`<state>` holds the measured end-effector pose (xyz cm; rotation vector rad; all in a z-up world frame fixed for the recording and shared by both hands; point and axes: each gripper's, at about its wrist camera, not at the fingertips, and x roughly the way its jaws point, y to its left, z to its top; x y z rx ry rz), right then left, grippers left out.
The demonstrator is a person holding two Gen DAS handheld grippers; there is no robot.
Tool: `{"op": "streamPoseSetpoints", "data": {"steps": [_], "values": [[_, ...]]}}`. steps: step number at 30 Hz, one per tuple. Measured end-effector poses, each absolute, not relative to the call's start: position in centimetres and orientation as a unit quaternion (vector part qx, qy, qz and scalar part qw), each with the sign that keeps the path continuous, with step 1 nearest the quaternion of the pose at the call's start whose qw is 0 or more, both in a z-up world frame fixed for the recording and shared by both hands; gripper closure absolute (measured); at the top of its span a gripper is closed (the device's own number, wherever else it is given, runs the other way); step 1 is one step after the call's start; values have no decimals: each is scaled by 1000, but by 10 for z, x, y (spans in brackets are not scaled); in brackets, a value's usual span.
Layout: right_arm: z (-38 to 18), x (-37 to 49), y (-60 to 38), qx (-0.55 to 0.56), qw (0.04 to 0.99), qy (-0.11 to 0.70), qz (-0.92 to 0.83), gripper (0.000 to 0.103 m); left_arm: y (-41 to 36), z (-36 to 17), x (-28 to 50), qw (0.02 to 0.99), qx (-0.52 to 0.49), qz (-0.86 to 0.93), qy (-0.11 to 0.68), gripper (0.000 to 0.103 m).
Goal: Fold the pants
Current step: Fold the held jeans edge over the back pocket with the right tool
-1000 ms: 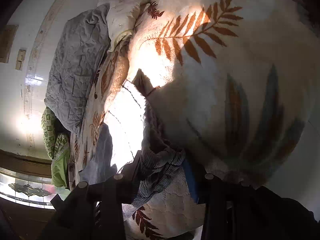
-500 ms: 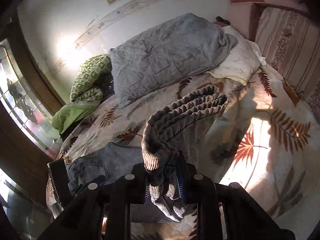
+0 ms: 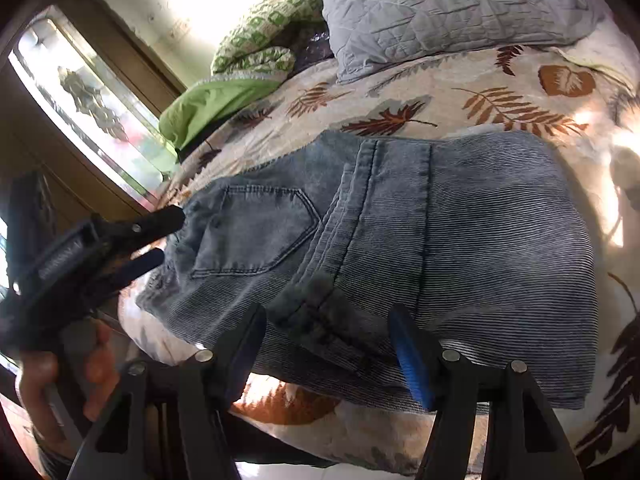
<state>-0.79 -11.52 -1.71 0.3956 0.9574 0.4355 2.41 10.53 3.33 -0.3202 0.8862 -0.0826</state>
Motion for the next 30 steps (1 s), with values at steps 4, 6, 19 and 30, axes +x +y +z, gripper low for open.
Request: {"op": "streamPoseSetpoints", "data": {"steps": [4, 6, 19, 30], "values": [[-11, -16, -180, 298, 842, 418, 168, 31, 55, 41, 27, 890, -124, -100, 427, 16], [-31, -11, -206, 351, 815, 437, 150, 31, 29, 31, 31, 886, -92, -113, 440, 15], [-23, 76, -252, 440, 734, 460, 238, 31, -6, -43, 36, 852, 42, -81, 515, 11], [-39, 124, -258, 421, 738, 472, 234, 33, -5, -43, 33, 858, 35, -87, 505, 8]]}}
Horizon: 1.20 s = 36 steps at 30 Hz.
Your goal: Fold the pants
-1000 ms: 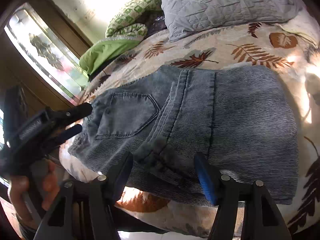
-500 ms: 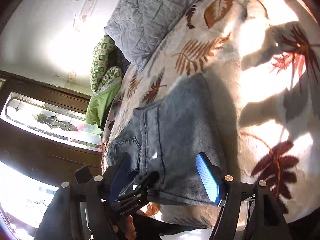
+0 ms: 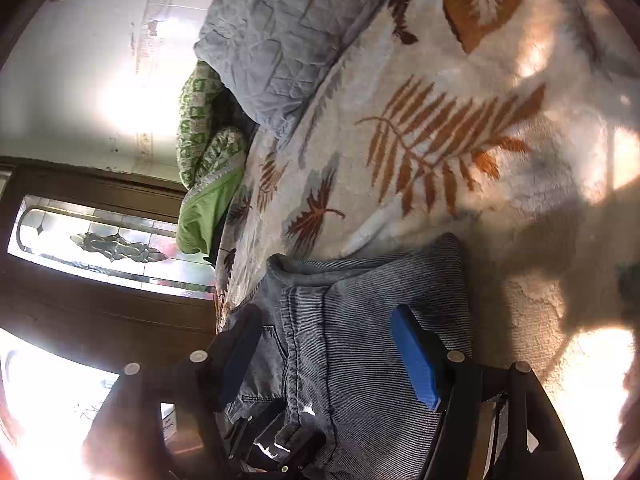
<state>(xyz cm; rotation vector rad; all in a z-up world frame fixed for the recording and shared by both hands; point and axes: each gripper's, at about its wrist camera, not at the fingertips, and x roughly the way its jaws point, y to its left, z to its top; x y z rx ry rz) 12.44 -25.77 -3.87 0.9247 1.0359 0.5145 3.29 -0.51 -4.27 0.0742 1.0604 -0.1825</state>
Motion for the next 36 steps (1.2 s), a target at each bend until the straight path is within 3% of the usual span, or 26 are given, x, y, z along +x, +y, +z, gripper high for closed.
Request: {"op": "streamPoseSetpoints", "data": {"steps": [5, 10, 15, 23, 27, 29, 32, 33, 36], "values": [[-65, 138, -271, 430, 737, 491, 175, 31, 3, -35, 35, 853, 7, -107, 511, 8], [-19, 99, -261, 388, 775, 454, 208, 31, 55, -4, 31, 857, -136, -121, 483, 8], [-28, 36, -225, 421, 722, 469, 285, 31, 109, -7, 22, 816, -305, -111, 479, 8], [-55, 5, -216, 447, 714, 468, 268, 31, 62, -30, 23, 722, -336, -186, 575, 9], [-56, 3, -221, 454, 714, 456, 275, 31, 48, -40, 31, 711, -341, -190, 585, 9], [-60, 2, -222, 459, 711, 457, 274, 31, 43, -44, 36, 712, -327, -175, 596, 18], [-64, 3, -222, 460, 709, 458, 276, 31, 38, -48, 40, 720, -286, -152, 614, 45], [-66, 3, -223, 462, 707, 458, 276, 31, 36, -49, 41, 723, -270, -143, 619, 58], [-72, 3, -227, 478, 697, 458, 275, 31, 36, -54, 40, 727, -253, -126, 625, 71]]}}
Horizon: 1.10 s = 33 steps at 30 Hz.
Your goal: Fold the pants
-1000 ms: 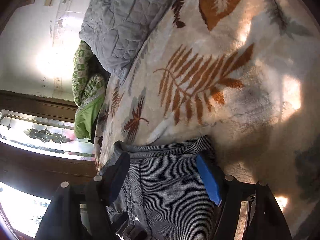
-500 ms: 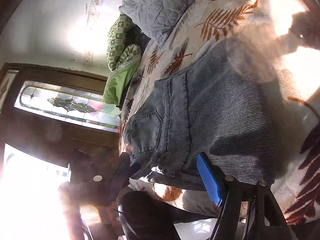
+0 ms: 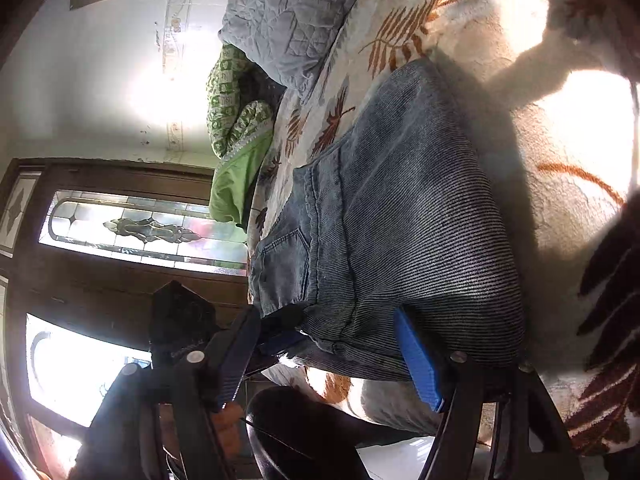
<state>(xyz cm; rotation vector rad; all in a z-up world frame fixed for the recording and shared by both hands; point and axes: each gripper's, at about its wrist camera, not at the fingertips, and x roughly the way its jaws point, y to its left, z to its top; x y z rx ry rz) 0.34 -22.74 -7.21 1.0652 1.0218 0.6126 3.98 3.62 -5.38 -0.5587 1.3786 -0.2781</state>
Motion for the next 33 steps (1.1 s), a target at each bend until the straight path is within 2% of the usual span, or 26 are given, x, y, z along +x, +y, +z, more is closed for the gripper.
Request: {"op": "streamPoseSetpoints", "data": {"steps": [6, 11, 18, 20, 24, 25, 28, 33], "values": [[-71, 0, -234, 481, 699, 451, 276, 31, 42, -35, 6, 766, -223, -109, 593, 74], [-73, -1, -237, 486, 699, 452, 267, 31, 58, -62, 8, 734, -284, -88, 611, 72], [-57, -3, -238, 475, 715, 431, 279, 30, 52, -55, 13, 740, -256, -91, 616, 71], [-73, 1, -232, 460, 706, 475, 254, 29, 48, -47, 15, 739, -246, -99, 620, 63], [-77, -1, -239, 479, 697, 469, 255, 30, 53, -7, 19, 776, -235, -105, 576, 33], [-79, -1, -239, 479, 697, 468, 256, 30, 55, 5, 24, 790, -229, -103, 559, 29], [-83, 1, -238, 486, 693, 467, 256, 30, 58, 23, 59, 797, -244, -137, 535, 29], [-85, 1, -240, 487, 692, 464, 262, 30, 50, 8, 132, 771, -271, -164, 553, 30]]}}
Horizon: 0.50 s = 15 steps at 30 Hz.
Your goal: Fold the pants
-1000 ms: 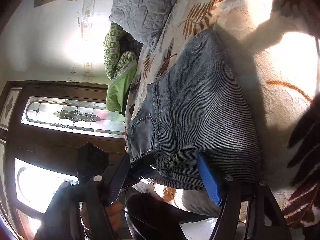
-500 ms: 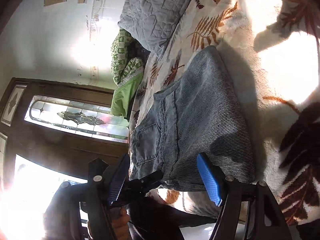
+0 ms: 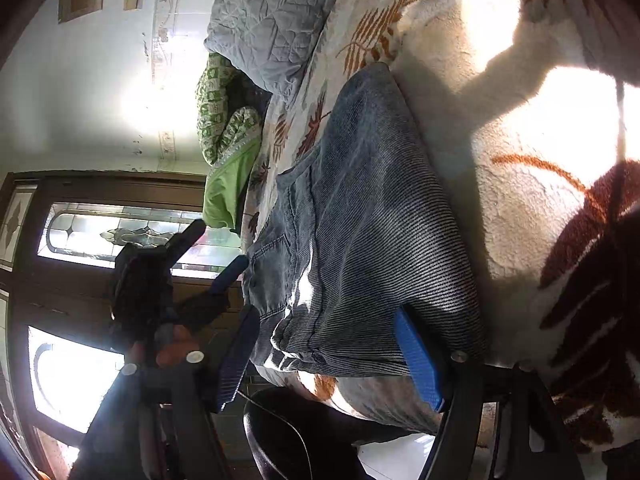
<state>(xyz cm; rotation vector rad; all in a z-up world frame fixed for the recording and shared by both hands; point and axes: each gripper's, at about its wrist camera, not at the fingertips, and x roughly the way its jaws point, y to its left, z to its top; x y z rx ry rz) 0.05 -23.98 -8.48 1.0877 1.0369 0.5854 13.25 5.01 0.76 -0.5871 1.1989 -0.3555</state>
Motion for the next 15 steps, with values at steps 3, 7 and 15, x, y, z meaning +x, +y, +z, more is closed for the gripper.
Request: {"op": "streamPoseSetpoints", "data": {"steps": [3, 7, 15], "values": [[-86, -1, -241, 488, 691, 460, 270, 30, 39, -9, 153, 761, -269, -155, 570, 36], [-88, -1, -243, 492, 687, 457, 279, 30, 33, -19, 152, 760, -251, -156, 578, 37], [-89, -1, -245, 494, 685, 456, 281, 30, 26, -28, 147, 760, -214, -158, 593, 53]]}}
